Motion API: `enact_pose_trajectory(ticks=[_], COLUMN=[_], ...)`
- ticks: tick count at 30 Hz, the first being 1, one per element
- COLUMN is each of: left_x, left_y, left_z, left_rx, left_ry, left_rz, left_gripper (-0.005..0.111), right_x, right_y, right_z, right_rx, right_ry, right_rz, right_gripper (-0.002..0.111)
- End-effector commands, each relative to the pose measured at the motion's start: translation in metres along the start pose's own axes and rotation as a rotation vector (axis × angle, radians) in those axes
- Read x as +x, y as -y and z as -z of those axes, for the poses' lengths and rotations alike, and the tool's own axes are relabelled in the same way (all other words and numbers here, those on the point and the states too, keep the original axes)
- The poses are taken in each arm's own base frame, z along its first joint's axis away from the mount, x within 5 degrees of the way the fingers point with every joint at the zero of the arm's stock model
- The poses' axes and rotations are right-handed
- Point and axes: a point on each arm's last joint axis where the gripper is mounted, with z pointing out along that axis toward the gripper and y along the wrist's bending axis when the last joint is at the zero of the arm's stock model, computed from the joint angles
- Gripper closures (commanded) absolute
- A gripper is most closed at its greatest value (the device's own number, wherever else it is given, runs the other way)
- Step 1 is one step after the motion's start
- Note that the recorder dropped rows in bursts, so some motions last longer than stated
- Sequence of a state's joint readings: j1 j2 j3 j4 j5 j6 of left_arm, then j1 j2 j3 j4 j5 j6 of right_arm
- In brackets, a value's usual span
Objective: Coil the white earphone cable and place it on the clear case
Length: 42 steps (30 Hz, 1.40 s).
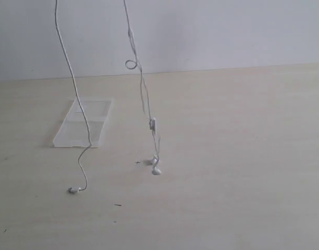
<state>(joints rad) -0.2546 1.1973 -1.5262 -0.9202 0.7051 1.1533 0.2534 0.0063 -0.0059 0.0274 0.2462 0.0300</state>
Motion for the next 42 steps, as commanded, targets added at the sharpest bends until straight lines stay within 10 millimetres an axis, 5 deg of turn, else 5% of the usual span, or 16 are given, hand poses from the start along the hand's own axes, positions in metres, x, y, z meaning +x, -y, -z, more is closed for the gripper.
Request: enact_pose_trajectory(ticks=[1,21,42], left_x=[-0.019,-0.052,-0.060], left_y=[0.003,0.007,0.015], left_z=[0.013,0.032,0.047], left_rx=[-0.011,0.020,0.031], left_ry=[0.054,0.116,0.131], left_rz=[-0.023,0.040,0.024], left_gripper=[0.107,0.107,0.107], right_x=[0.002,0.002,0.002], right_y=[0.000,0.000,0.000], right_z=[0.000,0.000,0.000], right_rx=[0.005,0.005,0.003], right_ry=[0.000,0.000,0.000], right_rz=[0.002,0.000,-0.008], right_gripper=[0.108,0.108,0.108])
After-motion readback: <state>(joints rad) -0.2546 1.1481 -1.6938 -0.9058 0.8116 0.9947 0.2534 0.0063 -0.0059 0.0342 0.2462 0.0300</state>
